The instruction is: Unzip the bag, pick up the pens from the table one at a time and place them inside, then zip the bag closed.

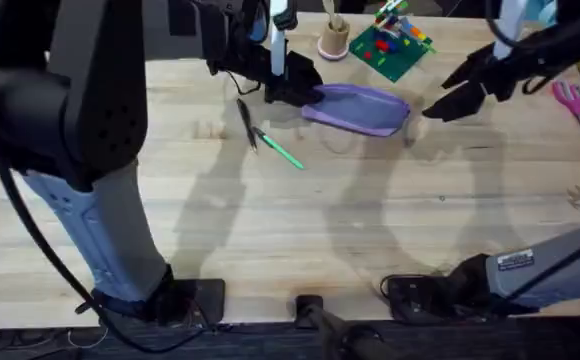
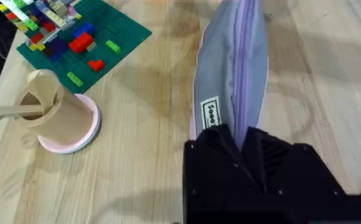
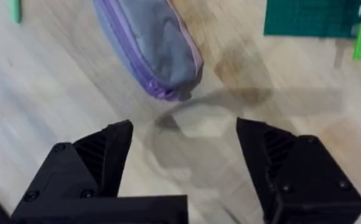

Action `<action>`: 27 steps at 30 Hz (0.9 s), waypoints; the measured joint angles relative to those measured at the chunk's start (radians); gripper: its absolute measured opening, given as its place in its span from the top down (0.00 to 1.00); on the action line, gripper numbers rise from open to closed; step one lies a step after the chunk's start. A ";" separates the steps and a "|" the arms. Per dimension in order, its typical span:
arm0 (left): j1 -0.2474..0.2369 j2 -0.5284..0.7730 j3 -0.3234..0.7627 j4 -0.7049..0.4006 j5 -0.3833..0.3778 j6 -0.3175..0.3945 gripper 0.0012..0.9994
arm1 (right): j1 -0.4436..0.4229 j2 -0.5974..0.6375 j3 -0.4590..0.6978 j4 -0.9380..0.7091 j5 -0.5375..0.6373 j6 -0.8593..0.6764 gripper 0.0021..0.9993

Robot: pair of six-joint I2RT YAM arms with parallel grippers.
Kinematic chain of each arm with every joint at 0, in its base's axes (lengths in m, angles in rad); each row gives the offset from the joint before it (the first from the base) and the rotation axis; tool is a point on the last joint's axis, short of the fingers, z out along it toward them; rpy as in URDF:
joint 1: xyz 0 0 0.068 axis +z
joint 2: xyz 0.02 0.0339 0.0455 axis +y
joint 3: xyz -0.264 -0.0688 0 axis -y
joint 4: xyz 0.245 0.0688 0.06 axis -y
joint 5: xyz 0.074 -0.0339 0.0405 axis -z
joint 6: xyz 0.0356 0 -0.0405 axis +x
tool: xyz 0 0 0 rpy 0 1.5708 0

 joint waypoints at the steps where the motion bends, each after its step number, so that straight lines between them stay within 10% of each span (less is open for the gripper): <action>1: 0.000 0.000 0.000 0.000 0.000 0.000 0.96 | 0.005 0.008 0.000 0.012 -0.002 -0.006 0.00; 18: 0.000 0.000 0.000 0.000 0.000 0.000 0.96 | 0.075 0.139 0.000 0.054 -0.063 -0.089 0.03; 27: 0.000 0.000 0.000 0.001 0.000 0.000 0.96 | 0.076 0.148 0.001 0.053 -0.076 -0.096 0.53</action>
